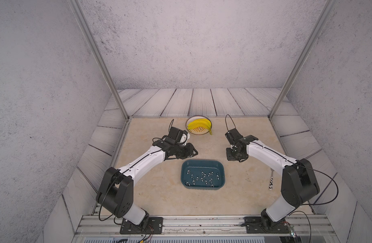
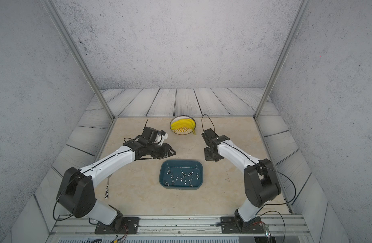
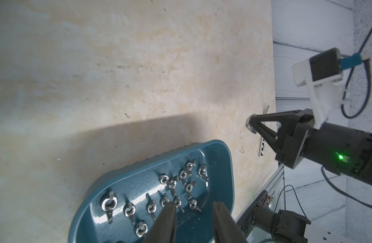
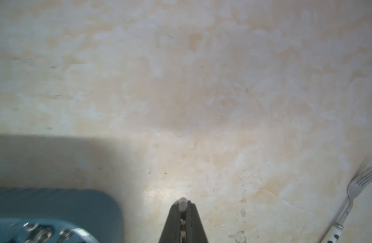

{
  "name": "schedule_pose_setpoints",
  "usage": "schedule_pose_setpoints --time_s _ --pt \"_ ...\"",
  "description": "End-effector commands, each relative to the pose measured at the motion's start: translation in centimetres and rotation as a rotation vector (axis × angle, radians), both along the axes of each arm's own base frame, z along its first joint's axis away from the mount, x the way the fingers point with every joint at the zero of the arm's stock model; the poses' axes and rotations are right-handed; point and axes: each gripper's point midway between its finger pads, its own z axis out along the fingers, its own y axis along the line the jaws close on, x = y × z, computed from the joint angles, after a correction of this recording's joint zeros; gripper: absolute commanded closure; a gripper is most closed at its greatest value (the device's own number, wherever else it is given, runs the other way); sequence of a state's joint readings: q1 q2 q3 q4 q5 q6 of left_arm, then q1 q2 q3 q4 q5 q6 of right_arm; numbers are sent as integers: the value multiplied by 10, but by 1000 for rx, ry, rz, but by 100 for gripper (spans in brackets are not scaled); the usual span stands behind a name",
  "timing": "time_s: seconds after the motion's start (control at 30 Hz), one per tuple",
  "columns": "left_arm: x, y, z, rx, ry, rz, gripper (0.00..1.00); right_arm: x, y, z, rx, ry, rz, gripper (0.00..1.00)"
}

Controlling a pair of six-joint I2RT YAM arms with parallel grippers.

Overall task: Take out the wing nut from the storage box
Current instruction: Place the wing nut at the center of the board.

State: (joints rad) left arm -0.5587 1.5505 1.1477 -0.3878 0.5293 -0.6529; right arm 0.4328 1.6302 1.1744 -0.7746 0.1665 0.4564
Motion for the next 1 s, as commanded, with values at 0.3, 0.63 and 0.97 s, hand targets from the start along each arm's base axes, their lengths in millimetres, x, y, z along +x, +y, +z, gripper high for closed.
schedule_pose_setpoints --time_s 0.3,0.63,0.97 --pt "-11 -40 -13 -23 40 -85 64 10 -8 -45 -15 36 -113 100" --pt "-19 -33 -11 -1 33 -103 62 4 -12 -67 -14 91 -126 100" --pt "-25 -29 -8 -2 40 -113 61 -8 -17 -69 -22 120 -124 84"
